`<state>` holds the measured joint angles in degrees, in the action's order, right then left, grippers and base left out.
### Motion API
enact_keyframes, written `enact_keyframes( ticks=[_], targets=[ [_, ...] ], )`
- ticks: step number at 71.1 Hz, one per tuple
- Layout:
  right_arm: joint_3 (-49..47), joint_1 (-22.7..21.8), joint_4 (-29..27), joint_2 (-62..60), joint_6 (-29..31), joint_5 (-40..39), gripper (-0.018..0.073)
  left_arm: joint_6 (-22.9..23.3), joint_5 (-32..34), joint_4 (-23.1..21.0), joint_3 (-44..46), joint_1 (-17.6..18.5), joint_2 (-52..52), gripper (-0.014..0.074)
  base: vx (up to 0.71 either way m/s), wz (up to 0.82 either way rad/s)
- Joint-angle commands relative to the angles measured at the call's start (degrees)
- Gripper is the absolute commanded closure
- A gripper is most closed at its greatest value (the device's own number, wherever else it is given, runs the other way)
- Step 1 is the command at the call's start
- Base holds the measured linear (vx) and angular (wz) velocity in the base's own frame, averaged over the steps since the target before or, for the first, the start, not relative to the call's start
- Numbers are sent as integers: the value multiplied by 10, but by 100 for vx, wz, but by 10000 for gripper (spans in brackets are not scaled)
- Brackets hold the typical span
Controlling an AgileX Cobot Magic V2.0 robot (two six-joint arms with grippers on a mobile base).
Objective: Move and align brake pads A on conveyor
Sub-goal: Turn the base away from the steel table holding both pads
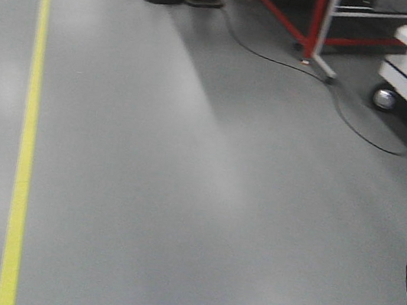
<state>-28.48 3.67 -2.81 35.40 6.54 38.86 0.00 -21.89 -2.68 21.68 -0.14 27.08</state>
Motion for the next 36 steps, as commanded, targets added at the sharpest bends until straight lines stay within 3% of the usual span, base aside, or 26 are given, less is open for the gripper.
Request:
enact_keyframes(
  ticks=[1, 36],
  targets=[
    [-18, 1, -2, 0, 4, -45, 400, -4, 57, -2, 16, 4, 0, 499, 17, 70],
    [-18, 1, -2, 0, 4, -45, 400, -4, 56, -2, 16, 4, 0, 499, 21, 60]
  ],
)
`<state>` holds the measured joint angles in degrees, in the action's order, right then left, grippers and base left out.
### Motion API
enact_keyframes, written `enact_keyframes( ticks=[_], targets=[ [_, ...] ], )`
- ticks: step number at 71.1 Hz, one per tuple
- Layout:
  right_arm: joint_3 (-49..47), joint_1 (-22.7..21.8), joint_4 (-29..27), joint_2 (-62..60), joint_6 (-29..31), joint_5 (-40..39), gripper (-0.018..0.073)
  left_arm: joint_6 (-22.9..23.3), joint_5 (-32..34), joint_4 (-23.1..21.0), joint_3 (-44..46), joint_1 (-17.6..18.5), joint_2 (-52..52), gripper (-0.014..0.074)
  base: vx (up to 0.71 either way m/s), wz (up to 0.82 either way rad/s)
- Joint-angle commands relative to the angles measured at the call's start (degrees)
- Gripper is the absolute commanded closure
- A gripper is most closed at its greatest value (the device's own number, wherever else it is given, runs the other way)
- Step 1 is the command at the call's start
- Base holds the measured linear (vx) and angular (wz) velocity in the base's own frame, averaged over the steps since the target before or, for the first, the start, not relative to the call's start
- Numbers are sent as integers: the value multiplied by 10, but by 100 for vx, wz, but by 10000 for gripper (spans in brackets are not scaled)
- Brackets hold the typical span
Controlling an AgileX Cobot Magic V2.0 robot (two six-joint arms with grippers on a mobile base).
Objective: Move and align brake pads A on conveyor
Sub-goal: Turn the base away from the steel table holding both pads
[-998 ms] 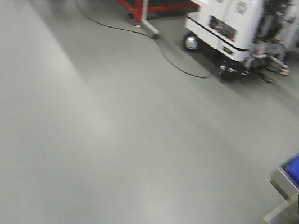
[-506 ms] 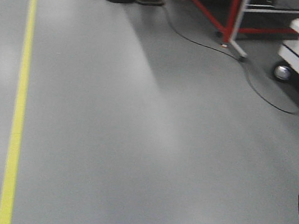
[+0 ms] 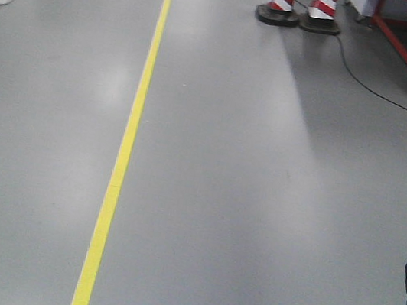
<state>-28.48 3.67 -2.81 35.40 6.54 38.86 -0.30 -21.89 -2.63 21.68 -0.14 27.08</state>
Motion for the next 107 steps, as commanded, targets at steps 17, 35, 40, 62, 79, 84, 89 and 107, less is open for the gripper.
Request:
enact_keyframes(
  ticks=[17, 35, 40, 62, 79, 84, 89, 107],
  targets=[
    [-18, 1, -2, 0, 4, -45, 400, -1, 54, -2, 16, 4, 0, 499, 33, 24],
    [-18, 1, -2, 0, 4, -45, 400, -1, 54, -2, 16, 4, 0, 499, 46, 4],
    [-18, 1, -2, 0, 4, -45, 400, -1, 54, -2, 16, 4, 0, 499, 50, -3],
    [-18, 1, -2, 0, 4, -45, 400, -1, 54, -2, 16, 4, 0, 499, 53, -4],
    [-18, 1, -2, 0, 4, -44, 400, -1, 54, -2, 16, 4, 0, 499, 60, 0],
    [-18, 1, -2, 0, 4, -44, 400, -1, 54, -2, 16, 4, 0, 499, 64, 3],
    [-18, 1, -2, 0, 4, -45, 400, -1, 54, -2, 16, 4, 0, 499, 65, 4],
    [-18, 1, -2, 0, 4, -45, 400, -1, 54, -2, 16, 4, 0, 499, 67, 4]
  ],
)
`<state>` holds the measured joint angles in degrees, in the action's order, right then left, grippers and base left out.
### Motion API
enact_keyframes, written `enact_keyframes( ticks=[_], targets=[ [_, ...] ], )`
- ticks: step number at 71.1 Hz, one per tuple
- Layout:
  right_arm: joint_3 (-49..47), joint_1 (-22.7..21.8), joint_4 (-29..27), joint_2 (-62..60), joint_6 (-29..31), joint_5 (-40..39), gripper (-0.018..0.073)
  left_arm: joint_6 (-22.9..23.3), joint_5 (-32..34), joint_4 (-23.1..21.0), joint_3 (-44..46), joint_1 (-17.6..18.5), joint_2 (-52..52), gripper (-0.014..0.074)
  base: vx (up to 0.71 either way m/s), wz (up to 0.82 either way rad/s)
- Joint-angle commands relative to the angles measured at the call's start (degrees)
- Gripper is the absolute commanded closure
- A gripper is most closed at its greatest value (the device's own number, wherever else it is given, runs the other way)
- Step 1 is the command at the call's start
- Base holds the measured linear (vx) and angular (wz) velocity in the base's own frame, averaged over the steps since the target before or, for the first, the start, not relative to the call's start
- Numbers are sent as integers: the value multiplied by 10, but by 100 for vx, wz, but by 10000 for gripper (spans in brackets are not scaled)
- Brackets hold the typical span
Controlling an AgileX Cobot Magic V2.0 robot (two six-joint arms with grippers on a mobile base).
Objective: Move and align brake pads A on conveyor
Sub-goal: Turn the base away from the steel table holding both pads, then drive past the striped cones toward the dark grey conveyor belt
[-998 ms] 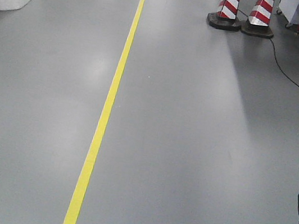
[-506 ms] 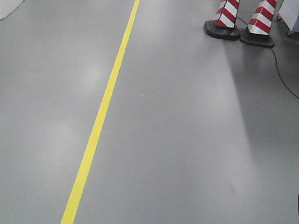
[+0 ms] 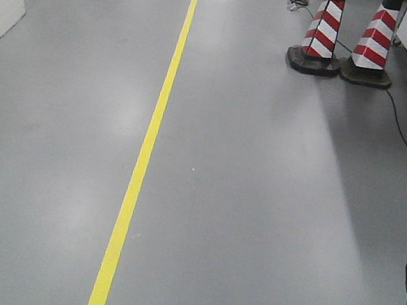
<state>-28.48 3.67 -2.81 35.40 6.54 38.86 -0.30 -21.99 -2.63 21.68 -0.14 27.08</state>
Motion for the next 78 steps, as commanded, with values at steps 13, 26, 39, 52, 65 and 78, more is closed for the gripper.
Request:
enact_keyframes(
  ticks=[13, 26, 39, 52, 65, 78],
  targets=[
    [-18, 1, -2, 0, 4, -45, 400, -1, 55, -2, 16, 4, 0, 499, 69, 0],
    [-18, 1, -2, 0, 4, -45, 400, -1, 55, -2, 16, 4, 0, 499, 71, -1],
    [-18, 1, -2, 0, 4, -45, 400, -1, 55, -2, 16, 4, 0, 499, 70, 1],
    [-18, 1, -2, 0, 4, -45, 400, -1, 55, -2, 16, 4, 0, 499, 71, 2],
    [-18, 1, -2, 0, 4, -45, 400, -1, 56, -2, 16, 4, 0, 499, 72, 3],
    [-18, 1, -2, 0, 4, -45, 400, -1, 56, -2, 16, 4, 0, 499, 74, 4]
  ],
)
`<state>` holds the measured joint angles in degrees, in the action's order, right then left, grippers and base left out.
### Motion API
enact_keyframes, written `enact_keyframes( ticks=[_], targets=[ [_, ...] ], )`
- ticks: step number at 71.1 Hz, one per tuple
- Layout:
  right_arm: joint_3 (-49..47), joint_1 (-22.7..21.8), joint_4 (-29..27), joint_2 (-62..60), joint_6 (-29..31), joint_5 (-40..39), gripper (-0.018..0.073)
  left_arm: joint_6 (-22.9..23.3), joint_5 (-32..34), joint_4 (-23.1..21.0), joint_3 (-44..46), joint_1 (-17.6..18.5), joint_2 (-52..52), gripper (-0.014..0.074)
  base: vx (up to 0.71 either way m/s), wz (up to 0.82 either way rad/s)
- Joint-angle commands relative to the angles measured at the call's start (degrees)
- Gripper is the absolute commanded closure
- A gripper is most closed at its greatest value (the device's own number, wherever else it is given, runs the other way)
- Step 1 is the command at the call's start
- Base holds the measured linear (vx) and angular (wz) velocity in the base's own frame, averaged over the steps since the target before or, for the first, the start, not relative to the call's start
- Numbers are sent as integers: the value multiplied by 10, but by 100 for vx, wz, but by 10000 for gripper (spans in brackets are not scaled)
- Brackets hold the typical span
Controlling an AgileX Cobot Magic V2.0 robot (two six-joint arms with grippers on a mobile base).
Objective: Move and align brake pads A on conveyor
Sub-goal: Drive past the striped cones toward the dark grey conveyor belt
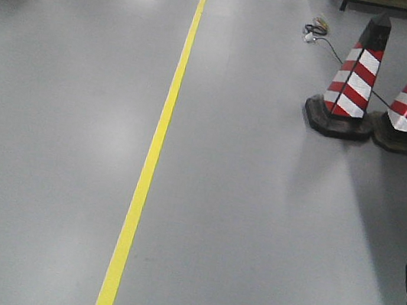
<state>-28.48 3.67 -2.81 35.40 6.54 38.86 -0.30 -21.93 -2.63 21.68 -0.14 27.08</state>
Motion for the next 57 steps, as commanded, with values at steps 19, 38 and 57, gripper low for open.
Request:
enact_keyframes(
  ticks=[19, 38, 57],
  targets=[
    [-18, 1, -2, 0, 4, -45, 400, -1, 54, -2, 16, 4, 0, 499, 76, 2],
    [-18, 1, -2, 0, 4, -44, 400, -1, 55, -2, 16, 4, 0, 499, 76, -2],
    [-18, 1, -2, 0, 4, -45, 400, -1, 55, -2, 16, 4, 0, 499, 73, 0]
  ],
)
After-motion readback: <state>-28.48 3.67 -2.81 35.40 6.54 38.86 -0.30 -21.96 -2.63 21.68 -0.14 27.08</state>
